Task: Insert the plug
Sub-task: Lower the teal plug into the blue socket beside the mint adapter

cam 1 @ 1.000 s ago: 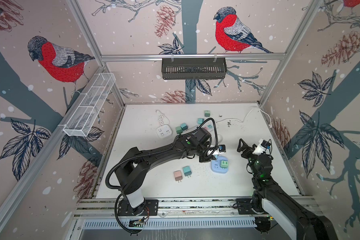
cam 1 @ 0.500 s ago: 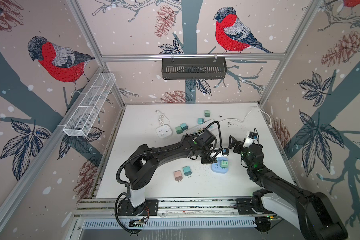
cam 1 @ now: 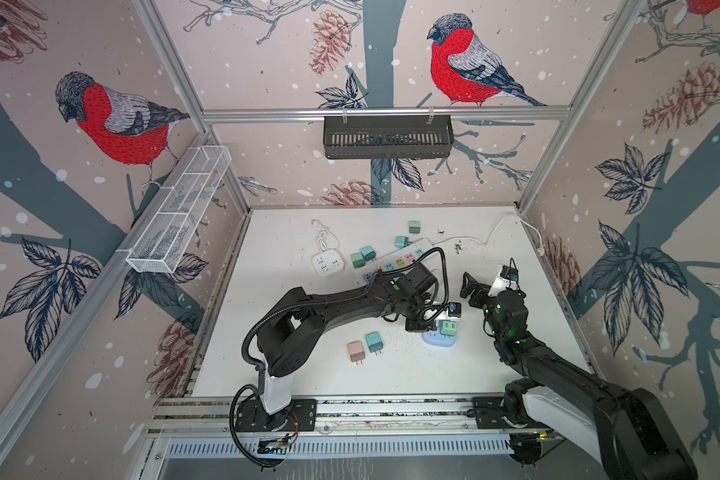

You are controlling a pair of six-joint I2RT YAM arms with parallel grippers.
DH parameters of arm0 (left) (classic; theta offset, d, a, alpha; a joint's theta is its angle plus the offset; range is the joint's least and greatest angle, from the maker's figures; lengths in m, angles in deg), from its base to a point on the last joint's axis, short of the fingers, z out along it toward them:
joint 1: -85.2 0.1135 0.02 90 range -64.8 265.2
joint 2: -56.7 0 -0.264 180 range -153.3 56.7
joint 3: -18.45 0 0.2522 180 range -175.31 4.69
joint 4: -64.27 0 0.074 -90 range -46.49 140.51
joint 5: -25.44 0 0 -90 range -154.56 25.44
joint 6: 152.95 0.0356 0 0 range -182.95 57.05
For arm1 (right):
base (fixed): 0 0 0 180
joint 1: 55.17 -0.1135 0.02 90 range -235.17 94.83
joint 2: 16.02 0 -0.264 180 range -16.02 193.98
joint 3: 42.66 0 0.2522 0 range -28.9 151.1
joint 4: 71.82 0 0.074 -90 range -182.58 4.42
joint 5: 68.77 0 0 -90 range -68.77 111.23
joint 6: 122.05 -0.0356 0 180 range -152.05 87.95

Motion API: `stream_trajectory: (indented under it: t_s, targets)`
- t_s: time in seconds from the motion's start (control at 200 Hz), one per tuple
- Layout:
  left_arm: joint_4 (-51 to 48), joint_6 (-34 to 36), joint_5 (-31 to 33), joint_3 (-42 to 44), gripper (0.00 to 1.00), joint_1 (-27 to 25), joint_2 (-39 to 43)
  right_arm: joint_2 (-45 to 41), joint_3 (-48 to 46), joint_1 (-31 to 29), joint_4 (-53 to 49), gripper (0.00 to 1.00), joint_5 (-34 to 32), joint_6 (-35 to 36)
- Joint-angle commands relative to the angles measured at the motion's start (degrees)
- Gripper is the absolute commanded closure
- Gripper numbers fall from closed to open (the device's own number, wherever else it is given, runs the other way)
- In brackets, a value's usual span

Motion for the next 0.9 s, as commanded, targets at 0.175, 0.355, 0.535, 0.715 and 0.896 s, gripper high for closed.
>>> stream_trajectory:
  t_s: [0.175, 0.355, 0.535, 0.715, 0.896]
  targets:
    - [3.9, 1.4, -4.1, 1.3, 1.0, -0.2, 0.4, -1.1, -0.7, 0.6, 0.5, 0.0, -3.0, -1.9]
    - [5.8, 0.3, -4.5, 2.1, 1.0, -0.2, 0.1, -1.7, -1.0, 0.6, 0.5, 0.0, -3.0, -2.1]
    - [9.5, 0.3, -6.1, 3.8, 1.0, -0.2, 0.9, -2.6, -1.6, 0.8, 0.7, 0.0, -3.1, -2.3]
    - [9.4, 0.1, -4.2, 3.1, 1.0, -0.2, -0.6, -2.4, -1.4, 1.0, 0.8, 0.0, -3.0, -2.4]
    - [8.5, 0.0, -4.8, 1.7, 1.0, -0.2, -2.4, -2.8, -1.7, 0.9, 0.8, 0.0, -3.1, -2.5]
